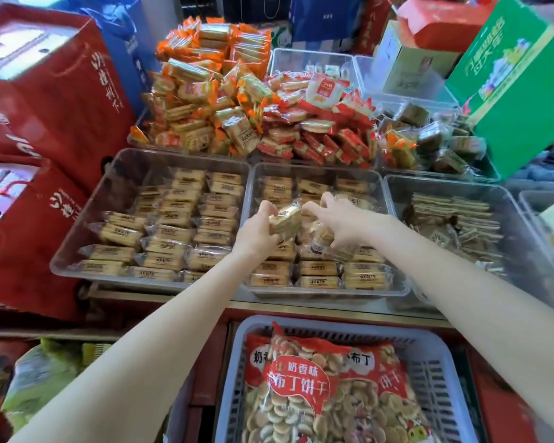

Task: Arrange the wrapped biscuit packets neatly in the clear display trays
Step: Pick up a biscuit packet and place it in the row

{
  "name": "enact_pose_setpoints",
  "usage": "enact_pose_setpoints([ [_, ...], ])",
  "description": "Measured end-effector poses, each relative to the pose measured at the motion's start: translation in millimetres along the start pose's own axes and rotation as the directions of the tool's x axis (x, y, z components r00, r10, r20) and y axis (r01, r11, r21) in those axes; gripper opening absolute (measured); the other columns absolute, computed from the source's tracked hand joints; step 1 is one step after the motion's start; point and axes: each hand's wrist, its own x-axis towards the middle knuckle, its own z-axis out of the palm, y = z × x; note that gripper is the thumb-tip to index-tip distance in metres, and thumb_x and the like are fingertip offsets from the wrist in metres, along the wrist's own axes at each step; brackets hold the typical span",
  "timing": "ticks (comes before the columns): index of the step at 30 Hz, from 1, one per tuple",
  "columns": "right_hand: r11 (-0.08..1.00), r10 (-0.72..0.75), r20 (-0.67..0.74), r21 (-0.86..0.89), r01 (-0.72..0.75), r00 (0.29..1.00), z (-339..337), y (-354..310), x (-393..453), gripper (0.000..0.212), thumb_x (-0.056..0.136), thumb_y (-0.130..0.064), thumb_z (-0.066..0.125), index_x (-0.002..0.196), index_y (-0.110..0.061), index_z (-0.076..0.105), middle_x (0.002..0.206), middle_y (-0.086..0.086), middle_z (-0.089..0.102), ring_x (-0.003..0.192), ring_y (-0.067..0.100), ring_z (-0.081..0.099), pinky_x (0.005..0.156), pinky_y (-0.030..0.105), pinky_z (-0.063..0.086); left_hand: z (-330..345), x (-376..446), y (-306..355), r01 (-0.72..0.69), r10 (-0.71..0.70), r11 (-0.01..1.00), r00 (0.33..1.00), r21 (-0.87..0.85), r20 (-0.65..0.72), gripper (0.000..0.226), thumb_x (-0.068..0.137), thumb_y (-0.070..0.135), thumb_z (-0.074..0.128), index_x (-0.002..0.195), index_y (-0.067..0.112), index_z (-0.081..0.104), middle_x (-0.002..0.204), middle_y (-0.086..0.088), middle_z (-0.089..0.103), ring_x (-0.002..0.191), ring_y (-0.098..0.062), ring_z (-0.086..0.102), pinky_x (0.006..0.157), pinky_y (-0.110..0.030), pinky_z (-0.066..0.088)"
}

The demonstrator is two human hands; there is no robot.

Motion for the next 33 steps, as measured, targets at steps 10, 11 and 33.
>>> enact_pose_setpoints([
  [10, 0.929, -0.288, -0.256, 0.159, 0.334, 0.923, -30, -76, 21, 0.077, 0.069, -0.043, 0.078, 0.127, -0.012, 0.039, 0.138, 0.006, 0.025, 0.128, 0.023, 0.024, 0.109, 0.033, 0.027, -94, -7, -43, -0.045, 0.055, 0.99, 0.996, -0.134, 0.071, 0.04, 0.083, 0.0, 0.062, 0.118, 0.015, 0.05, 0.112, -0.004, 0.057, 0.105, -0.023, 0.058, 0.086, -0.036, 0.052],
  [11, 0.936, -0.295, -0.255, 0.119, 0.332, 0.921, -31, -88, 26, 0.081, 0.07, -0.047, 0.077, 0.131, -0.012, 0.037, 0.14, 0.009, 0.024, 0.132, 0.025, 0.02, 0.111, 0.035, 0.023, -104, -11, -52, -0.055, 0.066, 0.987, 0.996, -0.148, 0.066, 0.039, 0.083, -0.002, 0.061, 0.116, 0.016, 0.051, 0.112, -0.005, 0.057, 0.104, -0.024, 0.059, 0.083, -0.035, 0.053],
  [33, 0.966, -0.254, -0.115, 0.026, 0.258, 0.96, -23, -224, 117, 0.114, 0.071, -0.056, 0.073, 0.151, -0.022, -0.002, 0.141, 0.015, 0.027, 0.129, 0.032, 0.026, 0.109, 0.044, 0.024, -177, -17, -202, -0.017, 0.018, 0.808, 1.0, 0.589, 0.006, 0.054, 0.099, 0.013, 0.034, 0.149, 0.005, 0.014, 0.158, -0.01, 0.012, 0.146, -0.02, 0.007, 0.116, -0.031, 0.006],
])
